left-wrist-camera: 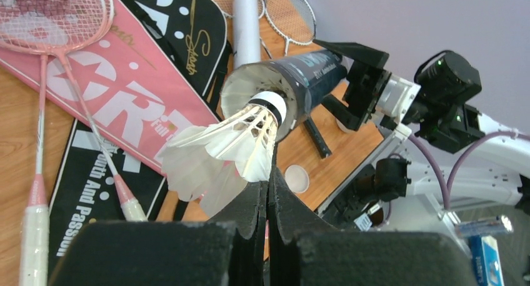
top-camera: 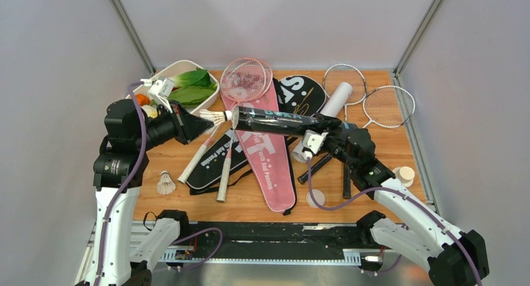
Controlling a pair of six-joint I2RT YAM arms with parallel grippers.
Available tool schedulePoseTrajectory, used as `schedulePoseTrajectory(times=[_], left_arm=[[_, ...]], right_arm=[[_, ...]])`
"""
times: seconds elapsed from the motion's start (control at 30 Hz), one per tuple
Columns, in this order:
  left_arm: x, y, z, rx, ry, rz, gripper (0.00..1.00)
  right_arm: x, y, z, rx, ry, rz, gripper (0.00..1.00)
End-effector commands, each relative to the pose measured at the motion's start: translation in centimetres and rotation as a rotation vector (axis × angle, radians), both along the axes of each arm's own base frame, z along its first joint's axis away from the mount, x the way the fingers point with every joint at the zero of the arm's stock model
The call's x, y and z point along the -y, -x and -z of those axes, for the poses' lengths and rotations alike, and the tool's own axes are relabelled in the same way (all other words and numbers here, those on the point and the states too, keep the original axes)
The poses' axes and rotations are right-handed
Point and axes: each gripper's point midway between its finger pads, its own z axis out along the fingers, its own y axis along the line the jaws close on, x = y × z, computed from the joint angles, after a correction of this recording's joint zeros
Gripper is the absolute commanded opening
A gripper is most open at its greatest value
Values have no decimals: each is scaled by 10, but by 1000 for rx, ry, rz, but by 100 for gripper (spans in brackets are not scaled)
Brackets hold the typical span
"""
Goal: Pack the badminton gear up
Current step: Place the shuttlecock at the shuttle tube.
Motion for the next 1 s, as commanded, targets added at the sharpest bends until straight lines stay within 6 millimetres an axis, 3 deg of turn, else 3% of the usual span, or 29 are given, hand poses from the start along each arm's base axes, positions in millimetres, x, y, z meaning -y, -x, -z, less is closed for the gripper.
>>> schedulePoseTrajectory(times=[0.0, 0.2, 0.57, 0.97], left_arm=[[6, 14, -4, 33, -53, 69, 0], [10, 18, 3, 39, -77, 112, 0], [28, 8, 6, -1, 4, 226, 0], [46, 15, -5, -3, 150, 331, 0]], right_arm=[[1, -1, -34, 110, -25, -3, 24], [-4, 4, -42, 136, -32, -44, 23], [-18, 22, -54, 174, -55, -161, 23], [-22, 13, -53, 169, -70, -147, 19]])
